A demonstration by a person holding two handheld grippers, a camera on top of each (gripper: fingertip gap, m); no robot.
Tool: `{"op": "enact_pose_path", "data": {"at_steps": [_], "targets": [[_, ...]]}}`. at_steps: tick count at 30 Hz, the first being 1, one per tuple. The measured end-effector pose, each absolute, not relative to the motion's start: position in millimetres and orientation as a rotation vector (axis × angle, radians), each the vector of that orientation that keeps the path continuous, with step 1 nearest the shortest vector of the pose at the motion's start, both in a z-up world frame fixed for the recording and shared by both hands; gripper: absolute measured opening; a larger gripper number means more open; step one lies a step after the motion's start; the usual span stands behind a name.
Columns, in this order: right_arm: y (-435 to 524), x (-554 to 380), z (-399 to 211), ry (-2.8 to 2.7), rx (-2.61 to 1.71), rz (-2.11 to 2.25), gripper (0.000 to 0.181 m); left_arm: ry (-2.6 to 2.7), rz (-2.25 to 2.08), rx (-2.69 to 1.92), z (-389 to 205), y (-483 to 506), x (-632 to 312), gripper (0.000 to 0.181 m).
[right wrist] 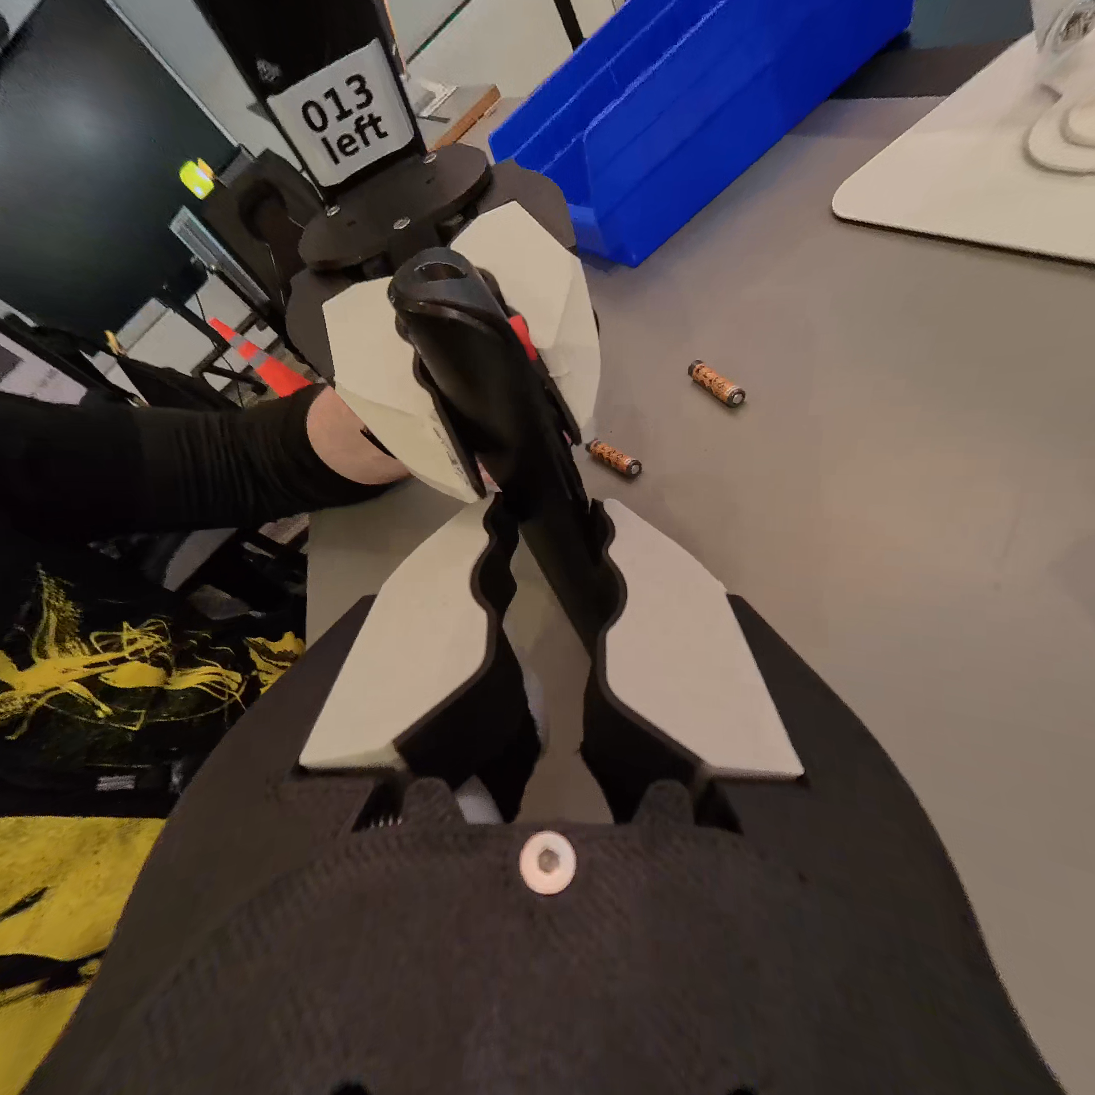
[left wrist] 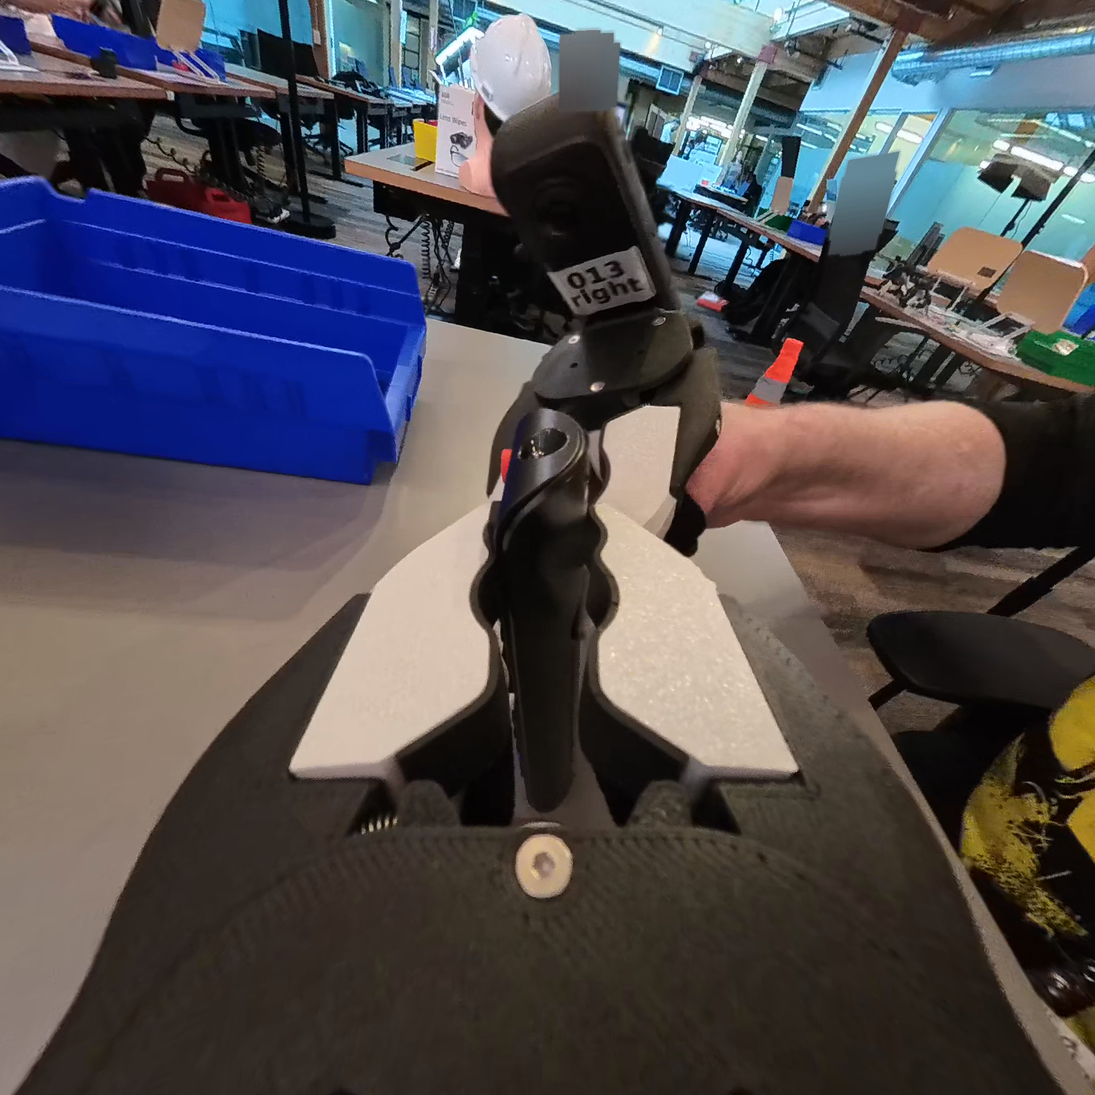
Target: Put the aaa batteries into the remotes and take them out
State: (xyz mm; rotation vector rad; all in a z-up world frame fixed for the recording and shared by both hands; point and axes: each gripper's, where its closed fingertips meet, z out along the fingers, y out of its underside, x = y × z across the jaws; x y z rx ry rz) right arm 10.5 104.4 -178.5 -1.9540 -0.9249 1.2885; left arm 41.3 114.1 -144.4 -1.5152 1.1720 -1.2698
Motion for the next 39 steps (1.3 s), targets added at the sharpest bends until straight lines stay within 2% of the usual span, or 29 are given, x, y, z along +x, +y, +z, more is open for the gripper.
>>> {"op": "enact_pose_path", "data": {"at_steps": [6, 10, 16, 24, 28, 32, 34, 39], "targets": [[112.6, 13.0, -175.6, -0.928, -1.983, 1.184, 0.027, 1.123, -1.276, -1.513, -140.4, 119.9, 43.7, 0.025], [113.3, 10.4, -168.3, -0.914, -1.951, 1.301, 0.026, 1.087, -1.325, -1.514, -133.2, 122.2, 41.1, 0.025], [117.7, 13.5, -175.4, -0.996, -2.027, 1.244, 0.026, 1.056, -1.295, -1.548, -137.0, 125.5, 44.9, 0.024], [125.2, 9.6, -181.8, -1.131, -2.117, 1.034, 0.027, 1.018, -1.257, -1.565, -135.7, 132.8, 43.3, 0.025], [121.1, 8.4, -187.3, -1.153, -2.144, 1.055, 0.027, 0.927, -1.38, -1.586, -141.1, 139.7, 41.7, 0.024], [122.2, 11.2, -198.4, -1.167, -2.166, 1.024, 0.032, 0.8, -1.427, -1.569, -128.7, 154.0, 34.2, 0.025], [120.0, 10.8, -207.8, -1.145, -2.178, 1.062, 0.042, 0.755, -1.459, -1.552, -121.0, 160.4, 26.3, 0.025], [130.8, 15.0, -200.8, -1.073, -2.091, 0.973, 0.053, 0.588, -1.537, -1.525, -114.3, 176.1, 9.3, 0.025]]}}
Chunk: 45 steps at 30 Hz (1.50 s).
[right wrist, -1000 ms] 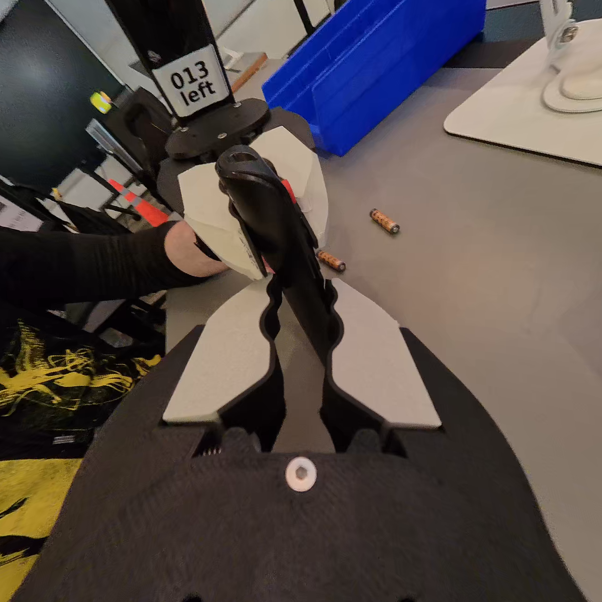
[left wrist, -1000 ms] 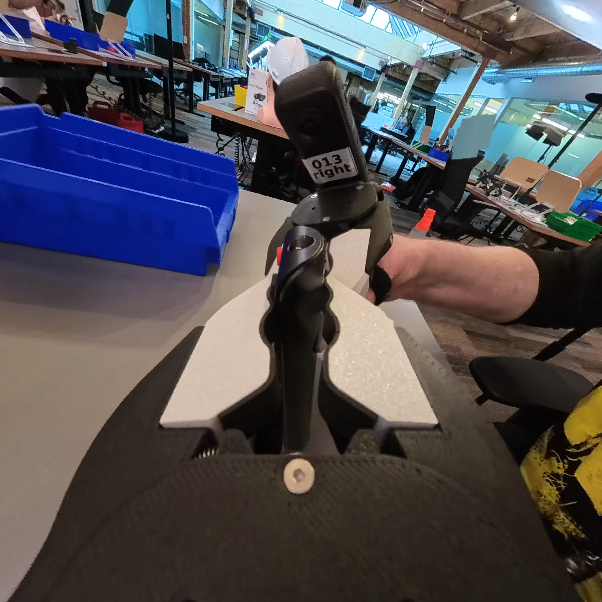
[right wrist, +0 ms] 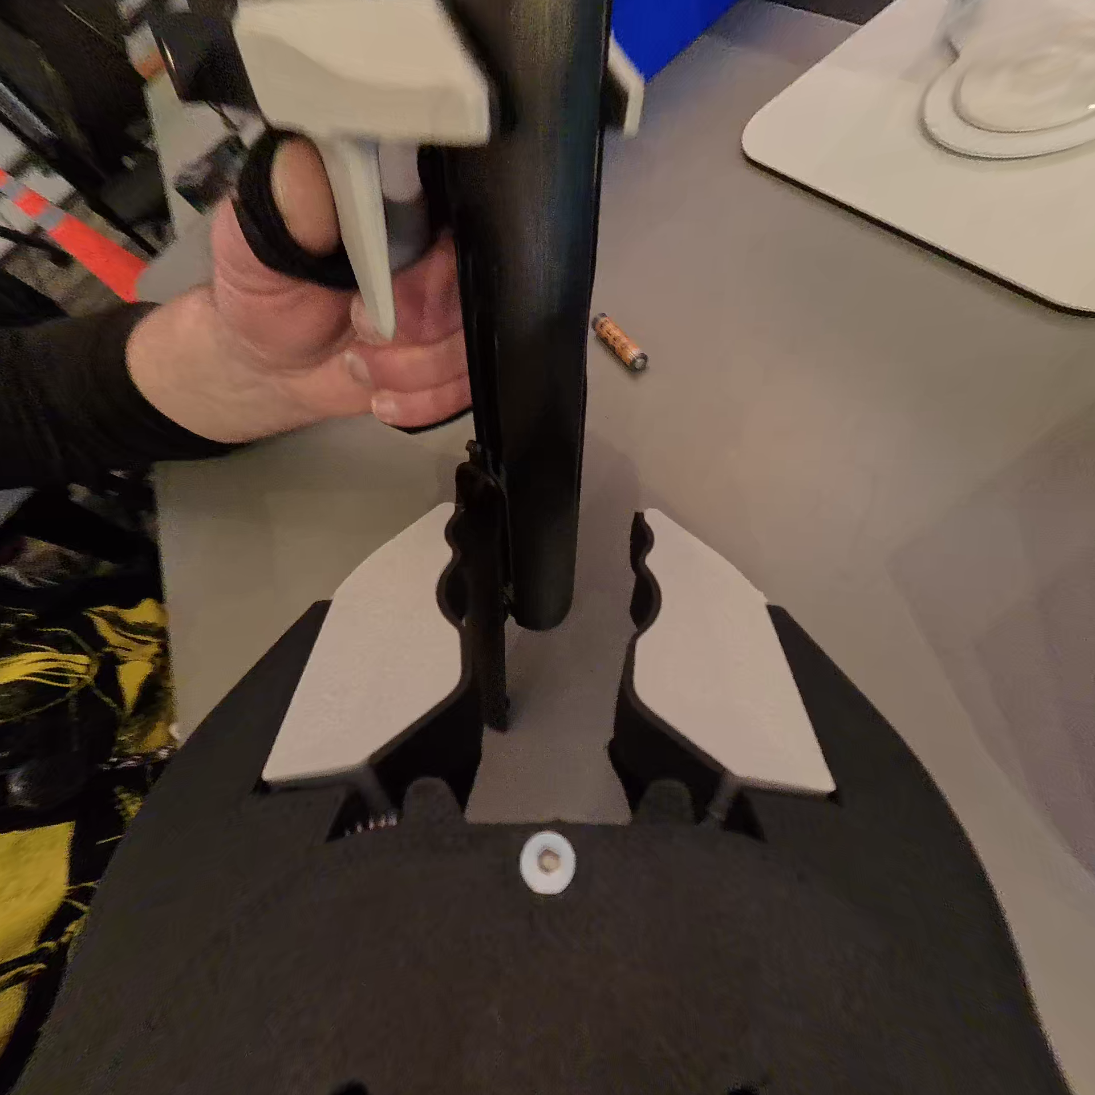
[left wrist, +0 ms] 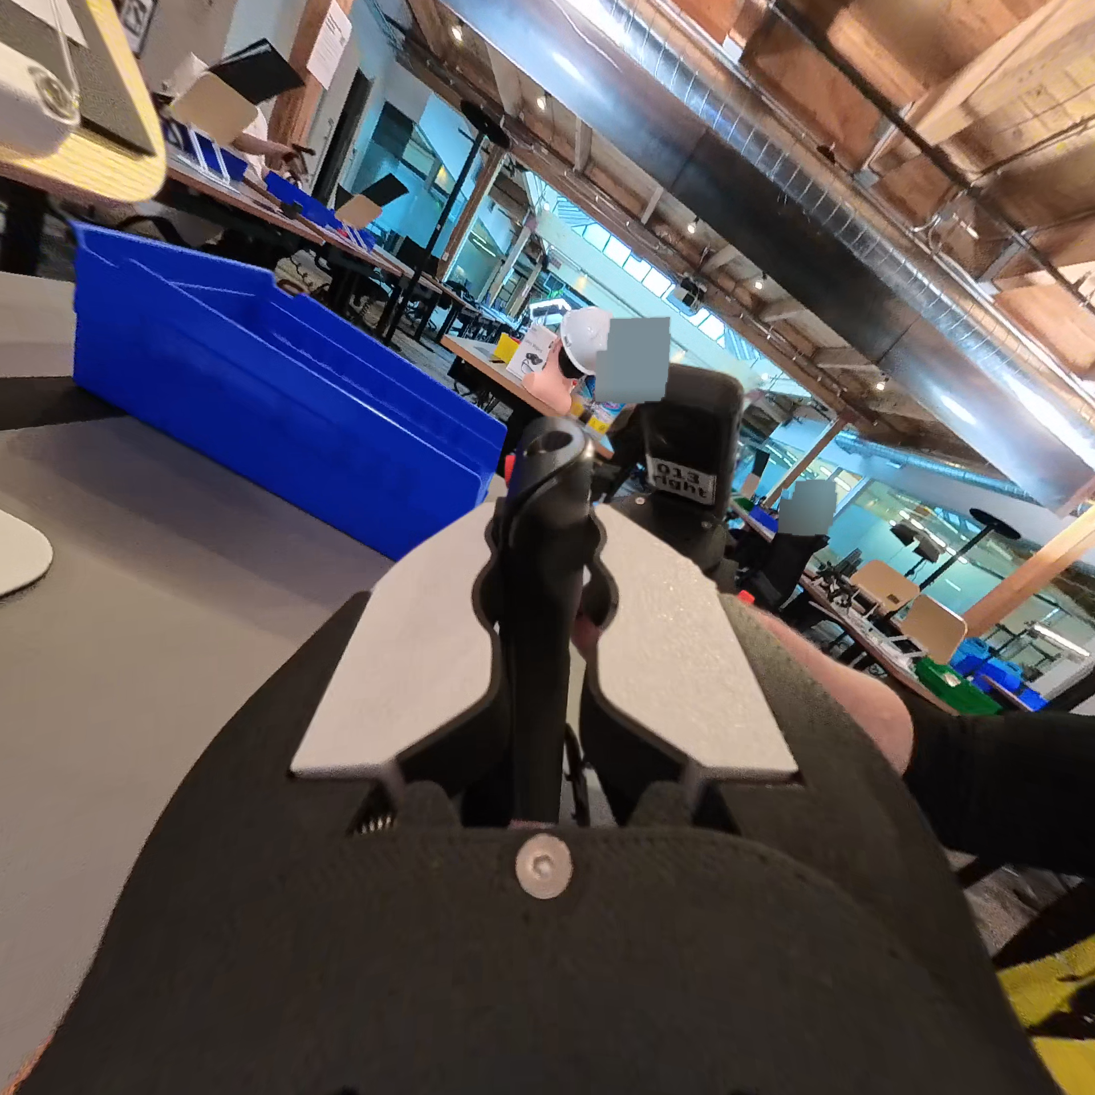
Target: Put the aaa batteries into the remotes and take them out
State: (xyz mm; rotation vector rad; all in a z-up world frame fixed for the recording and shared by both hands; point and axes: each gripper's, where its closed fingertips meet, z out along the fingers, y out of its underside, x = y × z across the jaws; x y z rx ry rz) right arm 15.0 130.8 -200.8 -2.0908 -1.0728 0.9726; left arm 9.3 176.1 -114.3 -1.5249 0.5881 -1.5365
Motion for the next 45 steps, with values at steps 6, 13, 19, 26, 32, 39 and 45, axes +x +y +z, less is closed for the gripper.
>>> {"op": "enact_pose_path", "data": {"at_steps": [6, 13, 19, 26, 32, 39, 45], "targets": [[130.0, 15.4, -198.3, -1.088, -2.084, 0.941, 0.068, 0.467, -1.562, -1.465, -99.8, 185.5, -5.6, 0.025], [148.4, -2.5, -203.9, -1.106, -2.008, 0.282, 0.078, 0.253, -1.504, -1.485, -93.5, 193.1, -15.8, 0.025], [157.1, -9.4, -199.7, -1.119, -1.927, 0.238, 0.054, 0.218, -1.52, -1.444, -83.9, 189.8, -23.1, 0.029], [120.1, -11.8, -187.7, -1.447, -1.837, 0.671, 0.053, 0.585, -1.579, -1.425, -70.3, 154.0, -15.9, 0.053], [101.6, -13.8, -183.8, -1.795, -1.774, 0.812, 0.053, 0.812, -1.49, -1.476, -86.7, 127.4, -35.3, 0.049], [120.9, -49.9, -178.0, -1.894, -1.756, 0.783, 0.054, 0.655, -1.423, -1.431, -82.9, 152.2, -80.9, 0.046], [142.3, -70.7, -162.9, -1.775, -1.719, 0.792, 0.06, 0.509, -1.404, -1.372, -79.5, 167.7, -121.3, 0.044]]}}
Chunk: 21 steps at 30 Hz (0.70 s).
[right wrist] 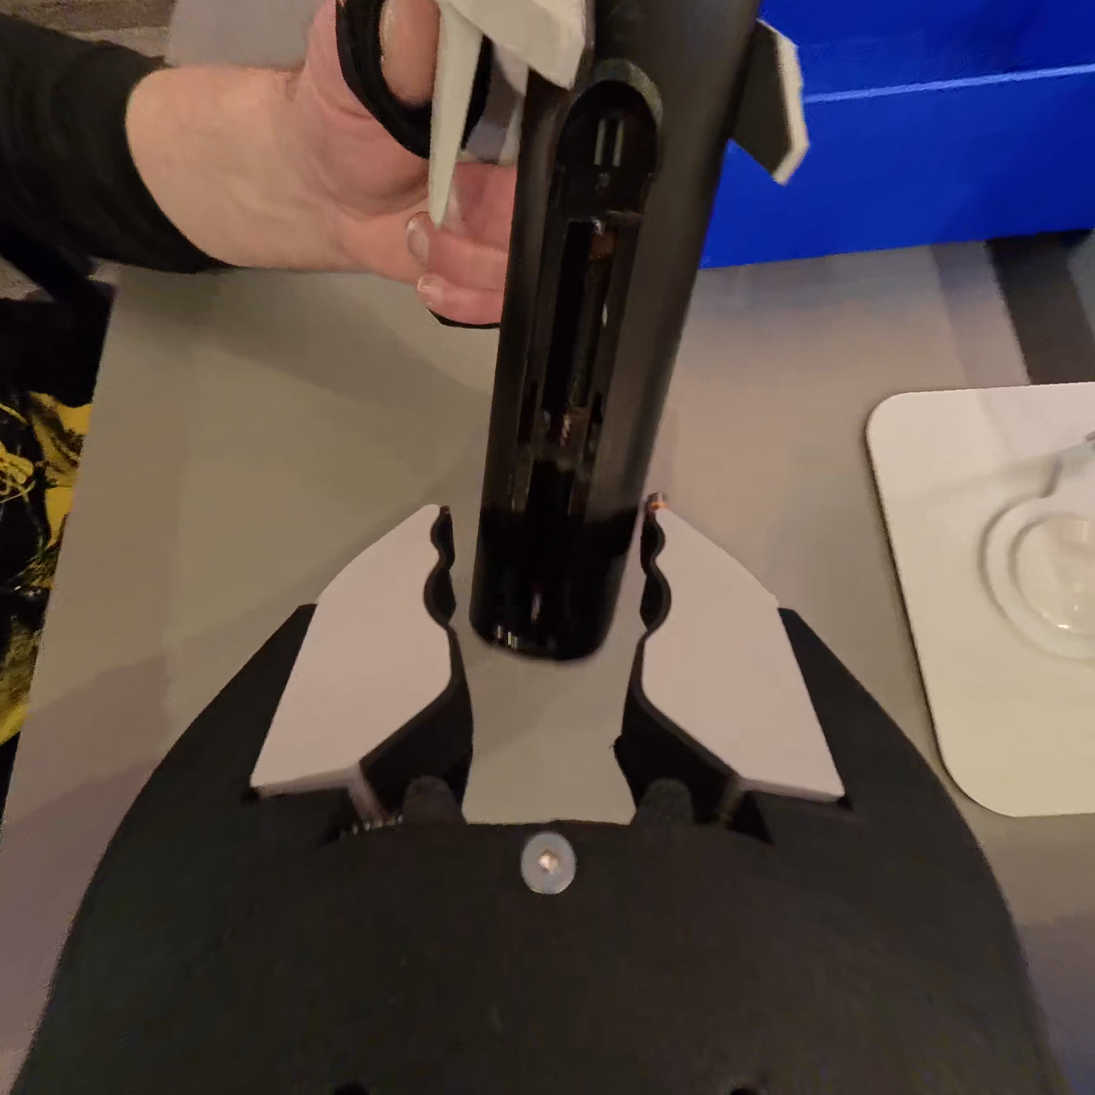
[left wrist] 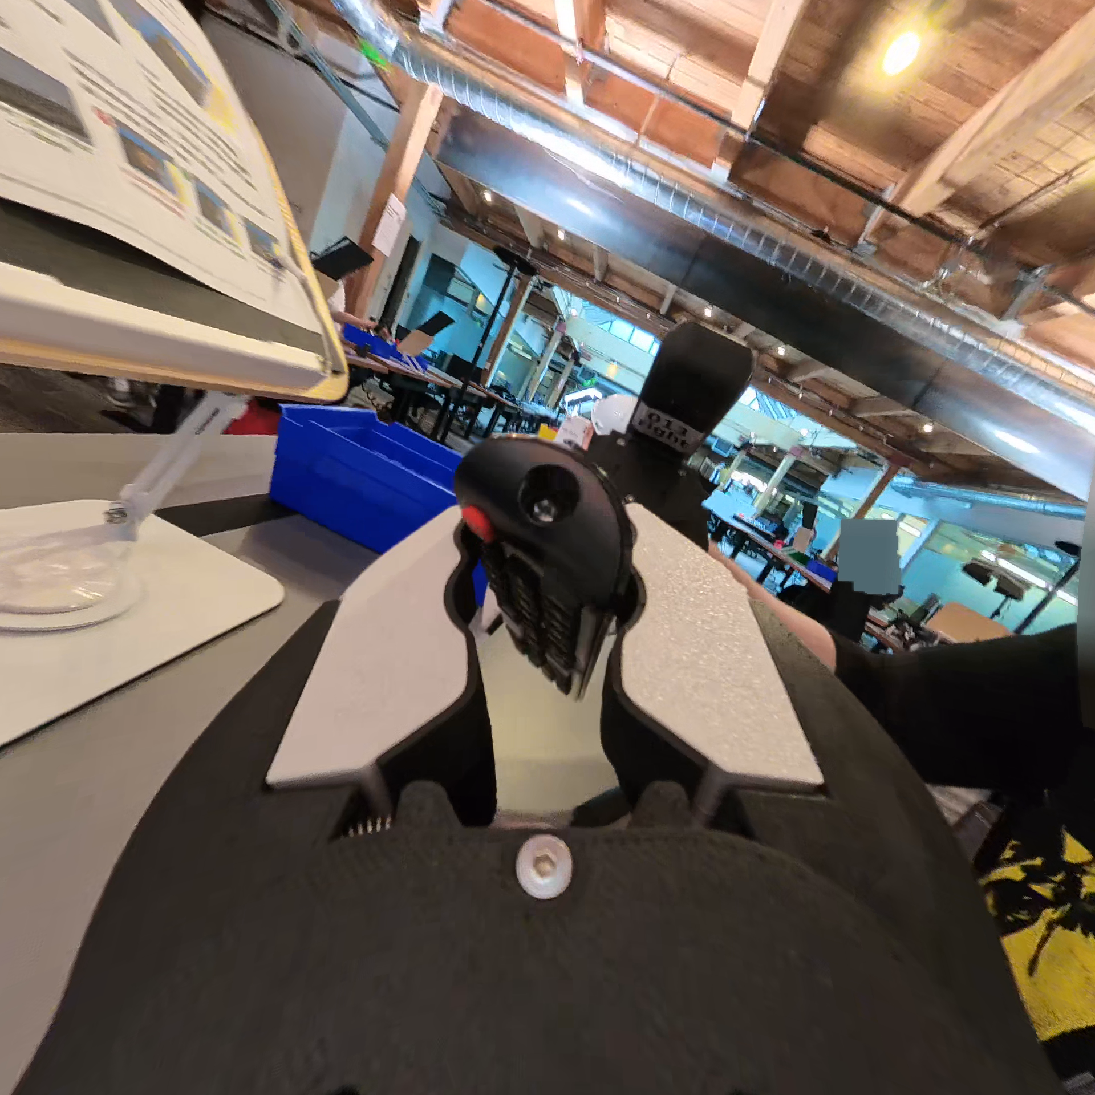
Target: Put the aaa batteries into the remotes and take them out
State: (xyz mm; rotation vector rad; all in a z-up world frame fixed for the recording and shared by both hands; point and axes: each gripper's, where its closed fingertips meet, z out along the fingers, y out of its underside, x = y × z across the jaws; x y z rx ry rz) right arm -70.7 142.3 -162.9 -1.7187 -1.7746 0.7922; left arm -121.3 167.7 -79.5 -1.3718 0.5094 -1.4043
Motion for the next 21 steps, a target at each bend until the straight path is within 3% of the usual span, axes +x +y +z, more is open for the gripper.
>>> {"op": "enact_pose_path", "data": {"at_steps": [2, 3, 12, 21], "targets": [[144.5, -67.4, -155.9, -1.727, -1.699, 0.834, 0.059, 0.462, -1.39, -1.347, -75.8, 171.9, -141.0, 0.037], [144.4, -65.0, -153.8, -1.705, -1.697, 0.856, 0.058, 0.441, -1.393, -1.322, -73.4, 172.3, -151.7, 0.024], [122.5, -71.0, -208.4, -1.841, -1.761, 0.802, 0.045, 0.335, -1.377, -1.356, -84.8, 186.4, -180.0, 0.024], [121.6, -106.6, -277.2, -2.147, -1.781, 0.481, 0.01, 0.213, -1.316, -1.455, -95.7, 201.5, -191.0, 0.024]]}}
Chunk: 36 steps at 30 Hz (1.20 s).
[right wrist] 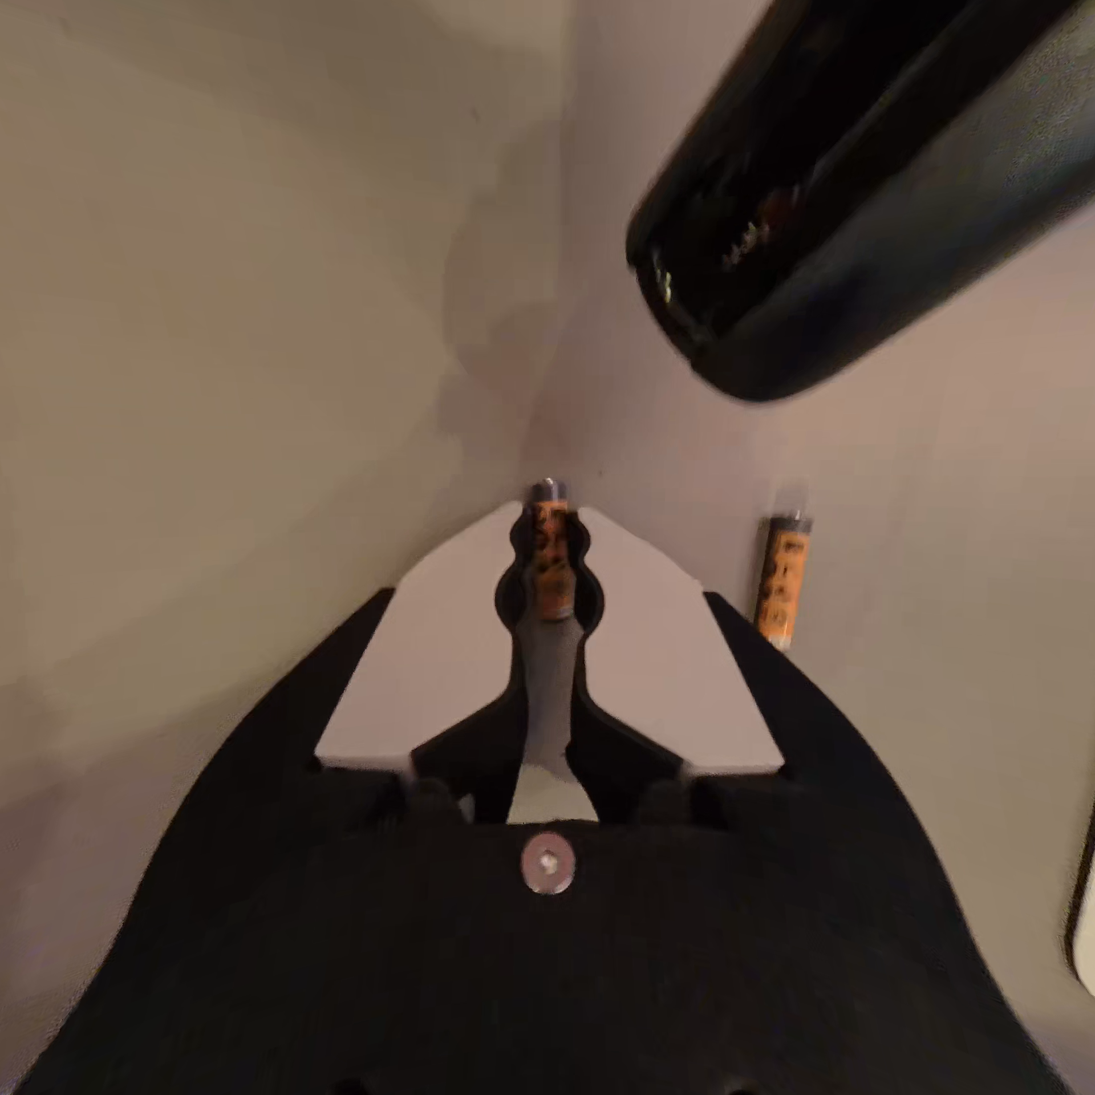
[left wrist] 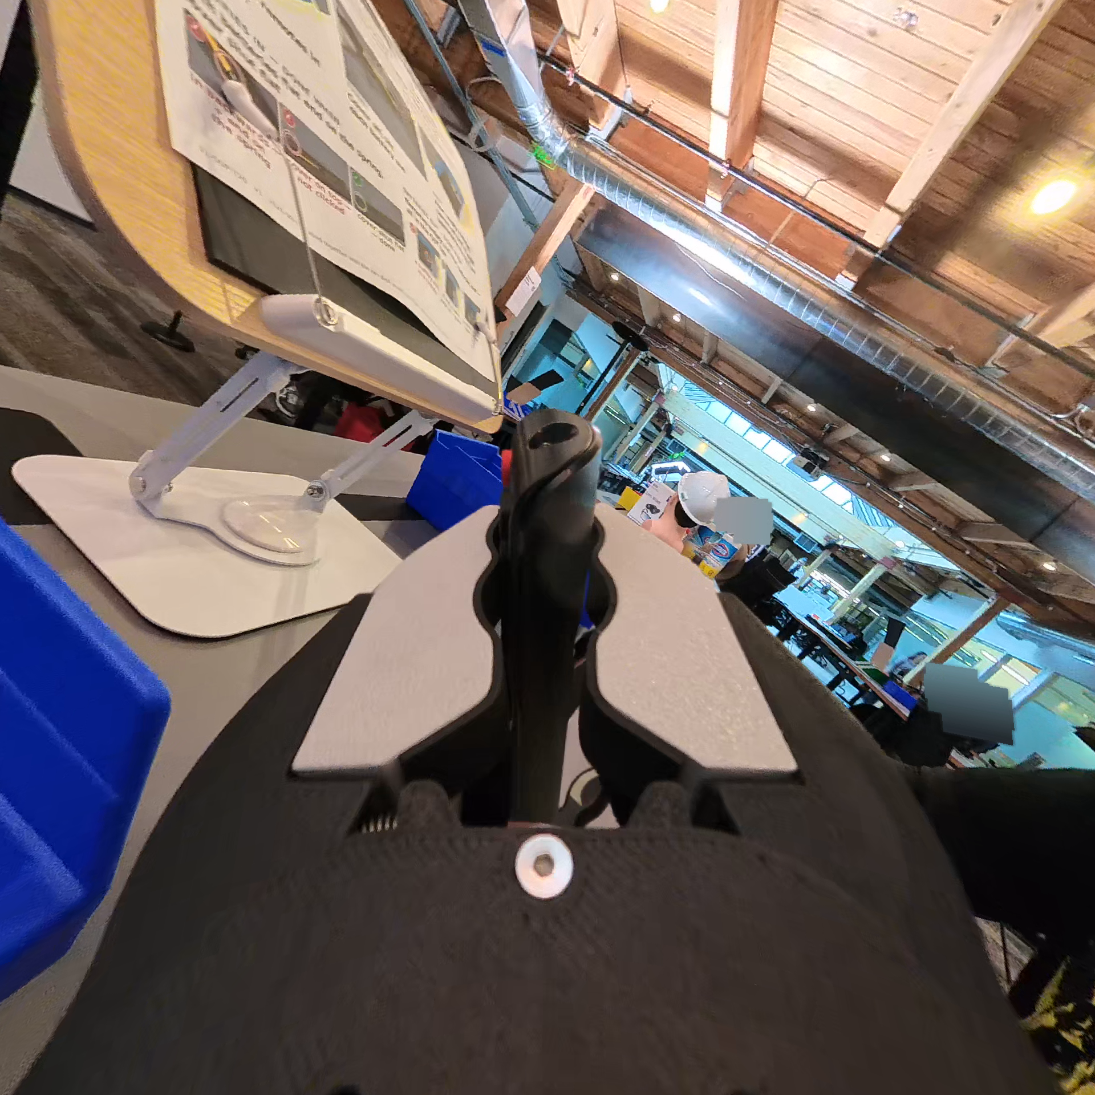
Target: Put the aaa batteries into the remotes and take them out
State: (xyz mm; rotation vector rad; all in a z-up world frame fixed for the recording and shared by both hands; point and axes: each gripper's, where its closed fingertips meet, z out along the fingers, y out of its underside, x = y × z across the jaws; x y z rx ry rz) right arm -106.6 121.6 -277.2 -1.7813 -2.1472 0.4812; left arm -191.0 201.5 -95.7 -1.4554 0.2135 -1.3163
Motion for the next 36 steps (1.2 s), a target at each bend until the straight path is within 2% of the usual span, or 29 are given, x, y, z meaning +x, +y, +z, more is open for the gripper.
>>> {"op": "enact_pose_path", "data": {"at_steps": [5, 9, 12, 28, 36], "targets": [[117.2, -118.1, -256.6, -1.981, -1.8, 0.753, 0.009, 0.096, -1.334, -1.469, -101.9, 209.2, -198.1, 0.024], [122.4, -131.6, -169.7, -1.504, -1.574, 1.185, 0.009, -0.007, -1.39, -1.453, -104.1, 213.1, -202.7, 0.024], [131.7, -137.5, -128.9, -1.271, -1.408, 1.252, 0.009, -0.079, -1.431, -1.438, -104.2, 214.2, -200.3, 0.024], [142.4, -160.8, -136.9, -1.271, -1.251, 0.924, 0.009, -0.294, -1.6, -1.363, -101.4, 214.3, -205.3, 0.024], [141.3, -163.7, -126.5, -1.176, -1.189, 0.898, 0.009, -0.312, -1.614, -1.336, -97.5, 213.0, -208.0, 0.024]]}}
